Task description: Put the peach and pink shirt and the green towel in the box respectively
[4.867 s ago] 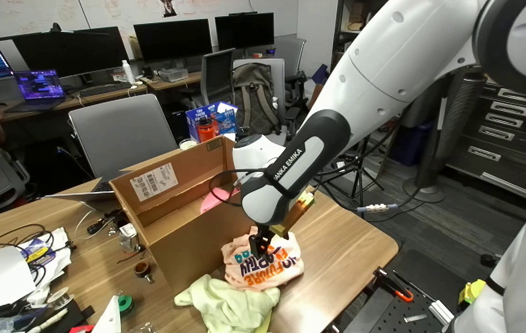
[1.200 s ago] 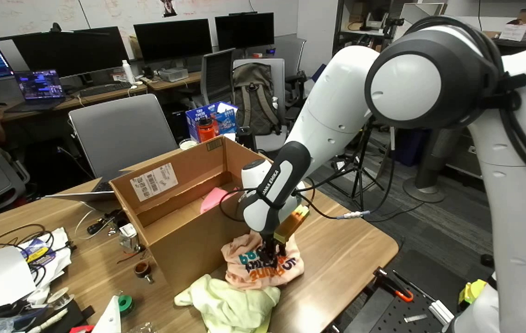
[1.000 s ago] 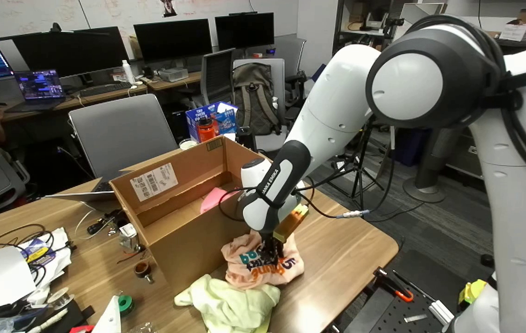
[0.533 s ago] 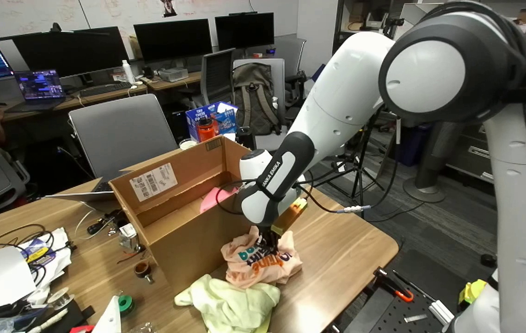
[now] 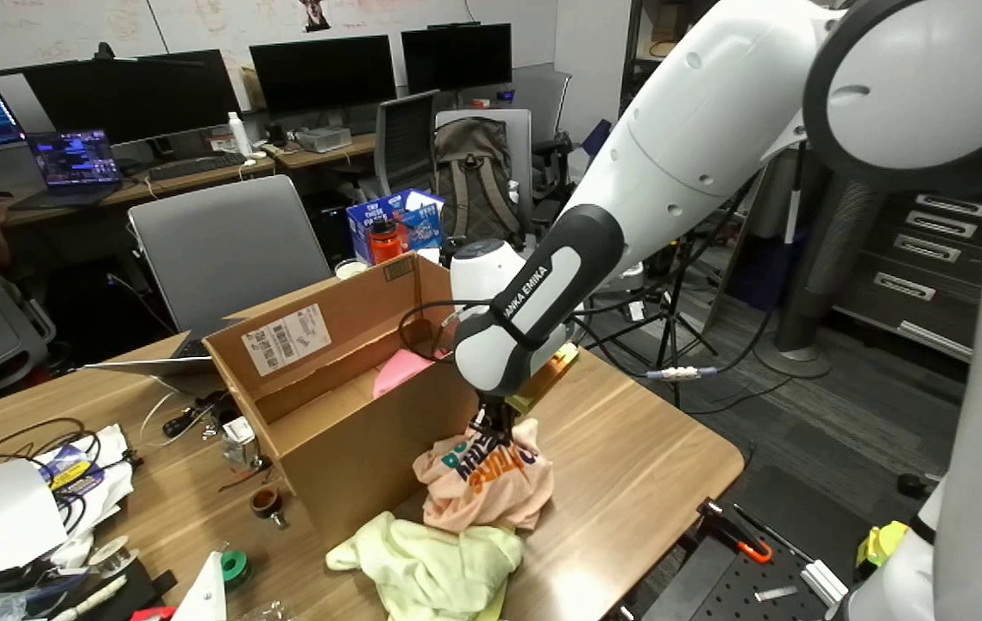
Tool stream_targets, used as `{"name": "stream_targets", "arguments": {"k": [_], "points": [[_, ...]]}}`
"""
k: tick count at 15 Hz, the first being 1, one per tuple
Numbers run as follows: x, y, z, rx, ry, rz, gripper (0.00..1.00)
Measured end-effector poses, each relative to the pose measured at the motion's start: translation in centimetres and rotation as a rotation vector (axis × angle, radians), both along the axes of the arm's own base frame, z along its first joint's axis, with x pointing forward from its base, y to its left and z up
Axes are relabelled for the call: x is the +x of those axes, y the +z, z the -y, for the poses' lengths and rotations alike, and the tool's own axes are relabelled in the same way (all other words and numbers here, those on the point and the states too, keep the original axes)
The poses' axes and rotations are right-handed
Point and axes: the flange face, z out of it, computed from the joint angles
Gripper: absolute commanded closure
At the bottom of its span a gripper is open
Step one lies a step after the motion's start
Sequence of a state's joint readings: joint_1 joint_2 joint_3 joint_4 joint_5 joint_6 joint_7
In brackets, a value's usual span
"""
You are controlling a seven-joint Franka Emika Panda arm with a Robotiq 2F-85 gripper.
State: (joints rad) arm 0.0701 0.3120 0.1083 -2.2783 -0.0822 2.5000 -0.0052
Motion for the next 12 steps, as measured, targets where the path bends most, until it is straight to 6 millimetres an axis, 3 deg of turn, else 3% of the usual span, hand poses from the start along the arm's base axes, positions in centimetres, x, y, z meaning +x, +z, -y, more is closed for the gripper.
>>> {"name": "stream_targets", "arguments": {"k": [5, 12], "points": [[-0.8, 4.6, 0.1, -0.003, -0.050, 0.077, 0.99], [-0.8, 13.0, 1.1, -0.034, -0.127, 0.246, 0.99]]}}
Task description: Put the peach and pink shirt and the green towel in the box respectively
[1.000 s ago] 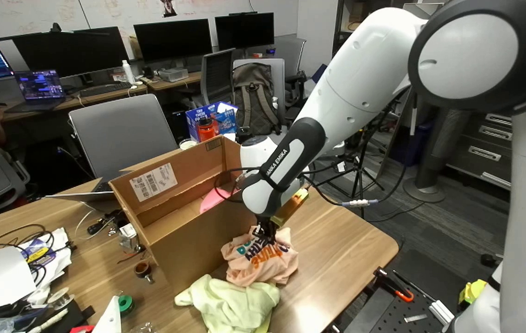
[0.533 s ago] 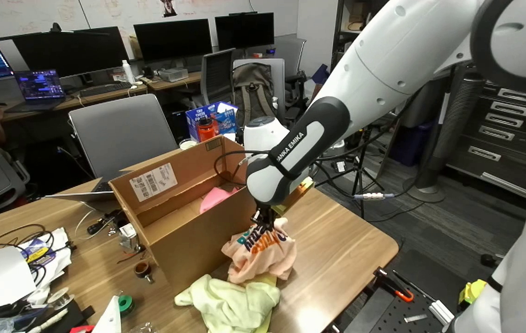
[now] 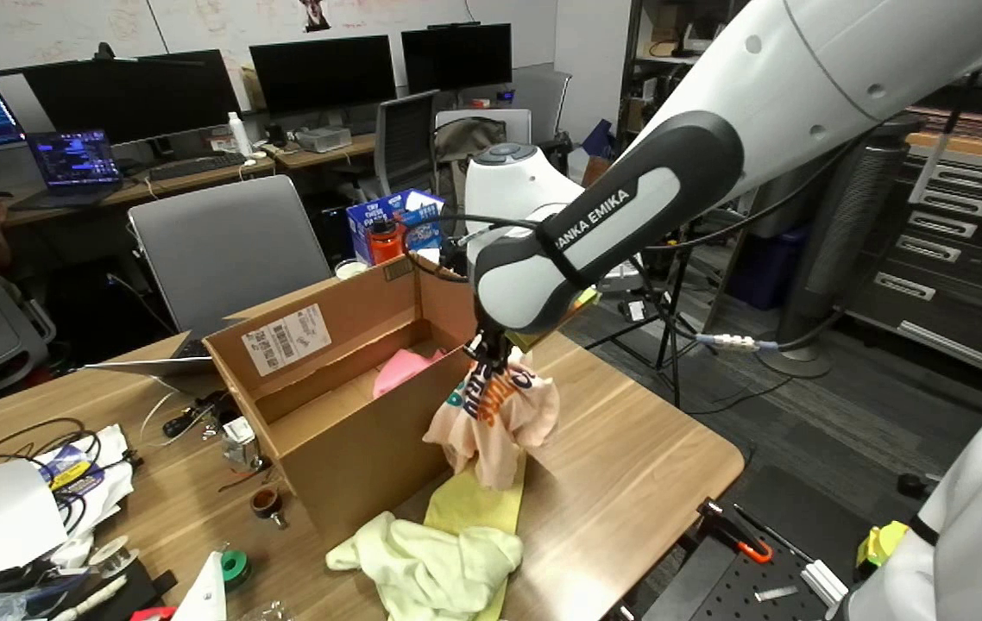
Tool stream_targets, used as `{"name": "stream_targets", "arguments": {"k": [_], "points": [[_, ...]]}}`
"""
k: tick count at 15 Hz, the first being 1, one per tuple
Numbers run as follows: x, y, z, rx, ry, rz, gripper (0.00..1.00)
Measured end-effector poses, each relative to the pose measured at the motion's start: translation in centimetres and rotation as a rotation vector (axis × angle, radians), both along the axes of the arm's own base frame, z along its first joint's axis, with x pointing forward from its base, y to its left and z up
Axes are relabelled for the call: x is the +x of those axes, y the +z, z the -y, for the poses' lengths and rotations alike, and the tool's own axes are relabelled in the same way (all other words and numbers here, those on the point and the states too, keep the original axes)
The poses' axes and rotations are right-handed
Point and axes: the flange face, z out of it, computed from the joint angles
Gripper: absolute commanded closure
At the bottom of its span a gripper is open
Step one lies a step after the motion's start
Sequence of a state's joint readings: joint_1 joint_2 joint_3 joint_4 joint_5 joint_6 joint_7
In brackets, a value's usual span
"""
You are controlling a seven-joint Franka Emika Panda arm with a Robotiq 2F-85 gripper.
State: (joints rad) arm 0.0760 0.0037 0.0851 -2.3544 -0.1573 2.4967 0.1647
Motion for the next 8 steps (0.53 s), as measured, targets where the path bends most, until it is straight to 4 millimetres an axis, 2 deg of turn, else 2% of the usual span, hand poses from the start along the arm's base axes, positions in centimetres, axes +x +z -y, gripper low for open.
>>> {"name": "stream_targets", "arguments": {"k": [8], "points": [[-0.1, 8.7, 1.0, -0.079, -0.030, 0.170, 0.99]]}}
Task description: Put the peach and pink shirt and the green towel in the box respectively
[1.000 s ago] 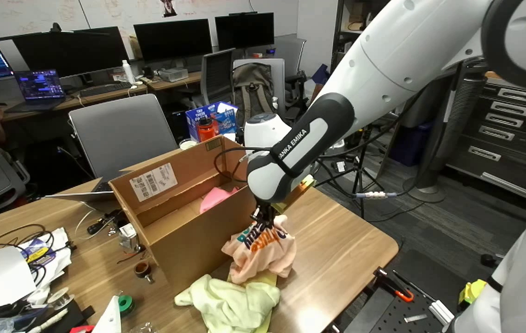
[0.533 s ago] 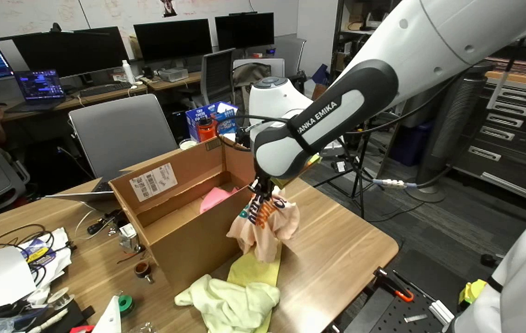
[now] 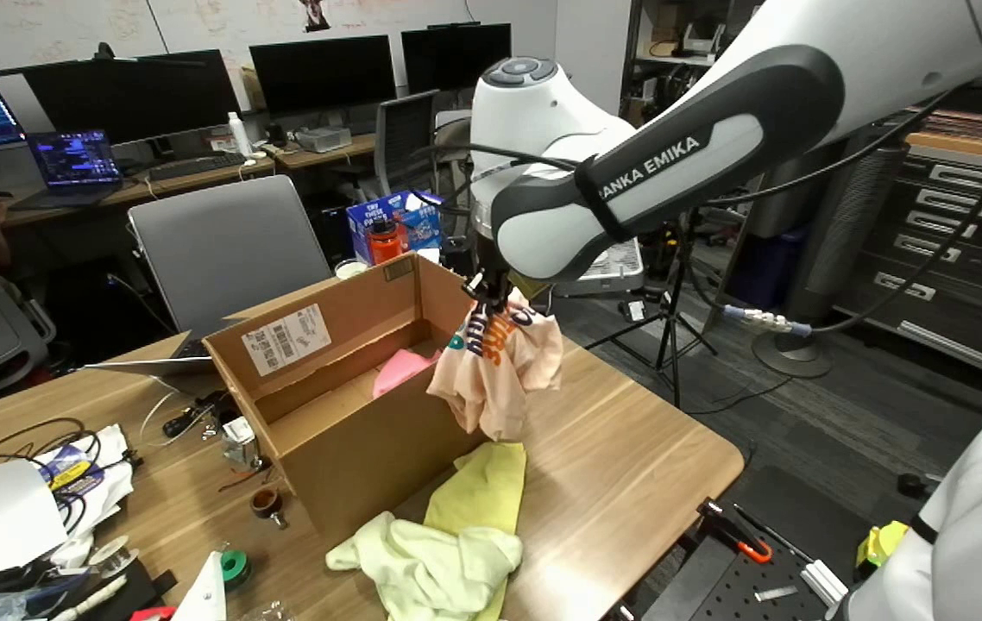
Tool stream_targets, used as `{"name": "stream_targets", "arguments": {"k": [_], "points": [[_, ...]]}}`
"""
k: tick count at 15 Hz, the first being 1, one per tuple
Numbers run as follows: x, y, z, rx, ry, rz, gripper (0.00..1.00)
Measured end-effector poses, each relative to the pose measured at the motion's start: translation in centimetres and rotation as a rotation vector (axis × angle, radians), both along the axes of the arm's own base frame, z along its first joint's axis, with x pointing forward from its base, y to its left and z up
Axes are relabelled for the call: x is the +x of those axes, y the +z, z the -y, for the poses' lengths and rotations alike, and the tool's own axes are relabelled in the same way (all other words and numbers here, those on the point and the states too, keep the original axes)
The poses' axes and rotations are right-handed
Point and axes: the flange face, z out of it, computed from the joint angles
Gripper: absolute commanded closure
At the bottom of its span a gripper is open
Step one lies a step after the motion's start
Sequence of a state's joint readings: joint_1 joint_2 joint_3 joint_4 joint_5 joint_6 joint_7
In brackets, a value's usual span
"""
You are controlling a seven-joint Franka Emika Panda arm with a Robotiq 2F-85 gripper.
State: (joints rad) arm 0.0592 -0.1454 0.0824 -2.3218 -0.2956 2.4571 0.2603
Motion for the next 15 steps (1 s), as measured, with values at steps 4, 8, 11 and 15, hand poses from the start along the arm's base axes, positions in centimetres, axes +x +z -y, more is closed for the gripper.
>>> {"name": "stream_targets", "arguments": {"k": [4, 8, 11, 15], "points": [[0.3, 4.2, -0.2, -0.021, -0.001, 0.088, 0.99], [1.0, 8.1, -0.9, -0.045, 0.013, 0.168, 0.99], [1.5, 10.8, -1.9, -0.049, 0.028, 0.217, 0.99], [2.0, 13.3, -3.4, -0.054, 0.044, 0.243, 0.99]]}}
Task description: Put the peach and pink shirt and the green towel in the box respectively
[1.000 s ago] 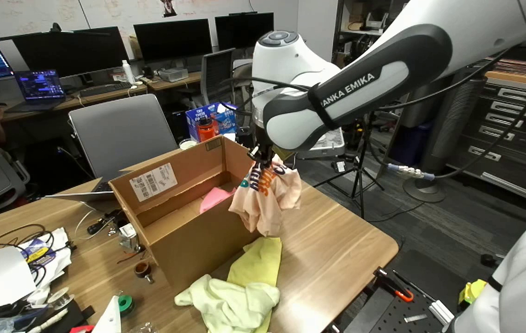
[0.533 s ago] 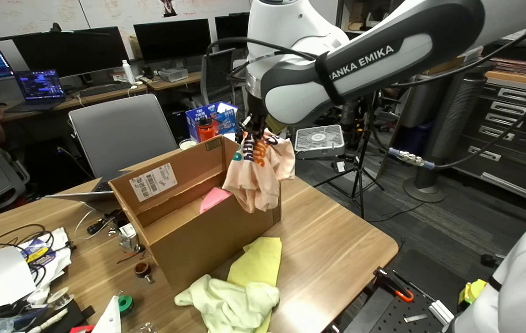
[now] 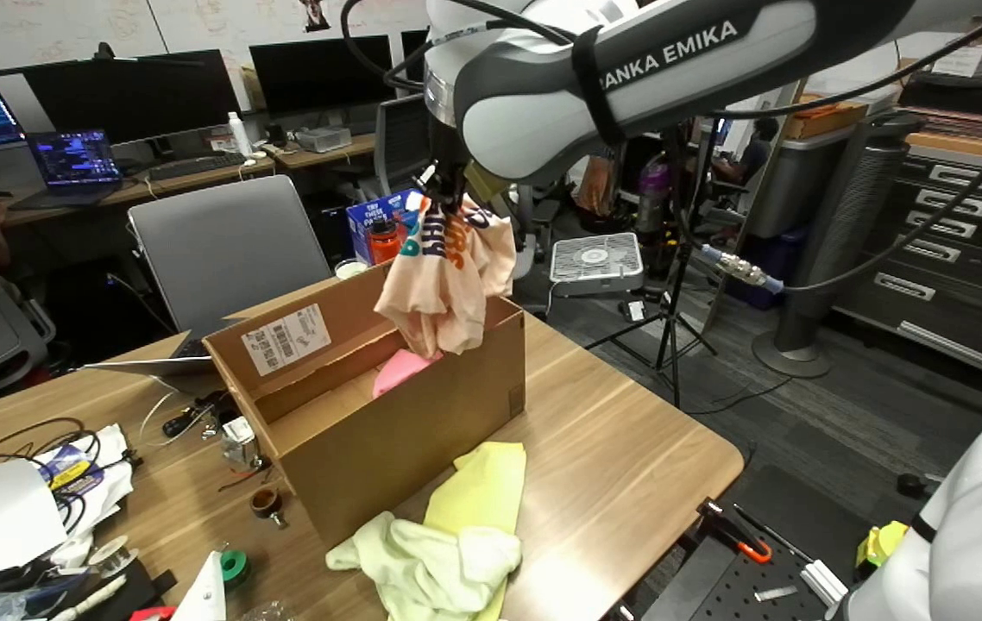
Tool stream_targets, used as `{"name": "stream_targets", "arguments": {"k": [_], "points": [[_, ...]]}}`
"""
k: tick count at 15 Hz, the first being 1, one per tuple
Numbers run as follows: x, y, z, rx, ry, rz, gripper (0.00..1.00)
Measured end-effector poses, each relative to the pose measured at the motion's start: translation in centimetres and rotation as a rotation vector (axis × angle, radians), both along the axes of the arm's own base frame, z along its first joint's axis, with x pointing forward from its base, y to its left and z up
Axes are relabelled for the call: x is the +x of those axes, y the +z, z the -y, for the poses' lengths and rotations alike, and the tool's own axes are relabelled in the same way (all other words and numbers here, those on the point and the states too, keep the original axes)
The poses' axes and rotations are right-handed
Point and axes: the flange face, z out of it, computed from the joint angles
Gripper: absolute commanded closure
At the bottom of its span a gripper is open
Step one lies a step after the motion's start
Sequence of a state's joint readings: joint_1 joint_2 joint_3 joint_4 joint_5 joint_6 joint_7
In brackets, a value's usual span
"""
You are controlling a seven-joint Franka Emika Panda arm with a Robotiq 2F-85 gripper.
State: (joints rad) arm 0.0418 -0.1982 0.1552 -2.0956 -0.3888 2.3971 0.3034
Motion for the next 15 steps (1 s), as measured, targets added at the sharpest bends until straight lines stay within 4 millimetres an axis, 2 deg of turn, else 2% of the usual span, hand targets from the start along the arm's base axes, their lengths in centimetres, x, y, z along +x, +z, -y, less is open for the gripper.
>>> {"name": "stream_targets", "arguments": {"k": [2, 4, 15], "points": [[0.4, 0.1, -0.5, -0.013, 0.003, -0.013, 0.99], [1.1, -0.7, -0.6, -0.039, 0.000, -0.048, 0.99], [6.2, -7.2, -0.4, -0.152, -0.031, -0.246, 0.99]]}}
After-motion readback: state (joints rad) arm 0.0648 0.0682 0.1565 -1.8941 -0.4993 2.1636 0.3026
